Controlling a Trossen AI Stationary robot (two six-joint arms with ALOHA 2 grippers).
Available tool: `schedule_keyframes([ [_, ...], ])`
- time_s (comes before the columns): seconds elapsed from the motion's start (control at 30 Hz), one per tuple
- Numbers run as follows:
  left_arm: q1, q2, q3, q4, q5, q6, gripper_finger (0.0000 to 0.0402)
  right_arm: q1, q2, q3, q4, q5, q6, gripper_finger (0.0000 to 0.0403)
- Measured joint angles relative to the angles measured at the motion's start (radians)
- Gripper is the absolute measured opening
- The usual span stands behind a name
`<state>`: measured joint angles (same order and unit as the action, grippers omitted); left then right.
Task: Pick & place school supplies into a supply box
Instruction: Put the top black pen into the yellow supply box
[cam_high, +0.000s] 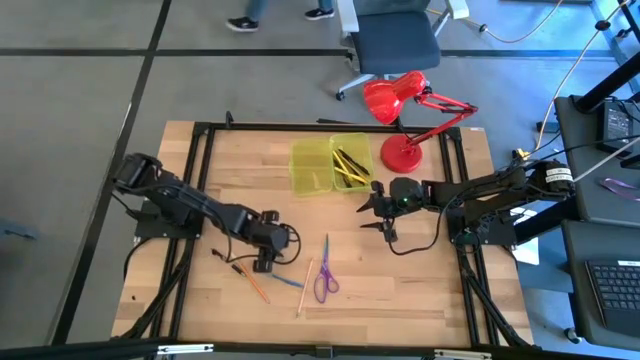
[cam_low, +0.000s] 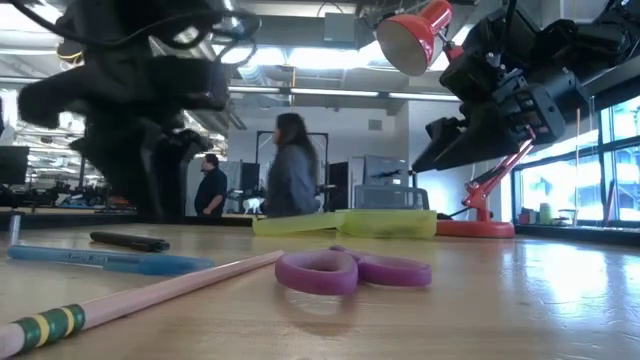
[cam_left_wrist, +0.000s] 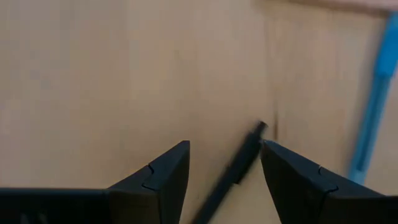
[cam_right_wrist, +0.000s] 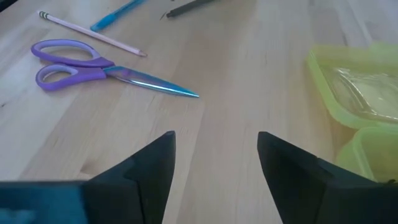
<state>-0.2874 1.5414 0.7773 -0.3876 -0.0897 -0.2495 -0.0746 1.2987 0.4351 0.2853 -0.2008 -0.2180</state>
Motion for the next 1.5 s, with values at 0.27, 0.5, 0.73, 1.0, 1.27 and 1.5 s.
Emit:
schedule_keyframes([
  [0.27, 0.0, 0.034, 0.0, -0.033, 0.06, -0.002, 0.0184, 0.0, 0.0, 0.0, -0.006, 0.0, 0.001, 0.023],
  [0.5, 0.0, 0.095, 0.006, -0.053, 0.055, 0.001, 0.0168, 0.0, 0.0, 0.0, -0.009, 0.0, 0.0, 0.023],
  [0.73, 0.0, 0.104, 0.005, -0.057, 0.053, 0.001, 0.0137, 0.0, 0.0, 0.0, -0.012, 0.0, -0.001, 0.023],
  [1.0, 0.0, 0.107, 0.005, -0.049, 0.062, 0.103, 0.0096, 0.0, 0.0, 0.0, -0.026, 0.0, -0.004, 0.023],
  [1.27, 0.0, 0.11, 0.021, -0.056, 0.063, 0.133, 0.0052, 0.0, 0.0, 0.0, -0.045, 0.0, -0.026, 0.023],
  [1.5, 0.0, 0.119, 0.084, -0.084, 0.046, 0.133, 0.0028, 0.0, 0.0, 0.0, -0.05, 0.0, -0.027, 0.023],
])
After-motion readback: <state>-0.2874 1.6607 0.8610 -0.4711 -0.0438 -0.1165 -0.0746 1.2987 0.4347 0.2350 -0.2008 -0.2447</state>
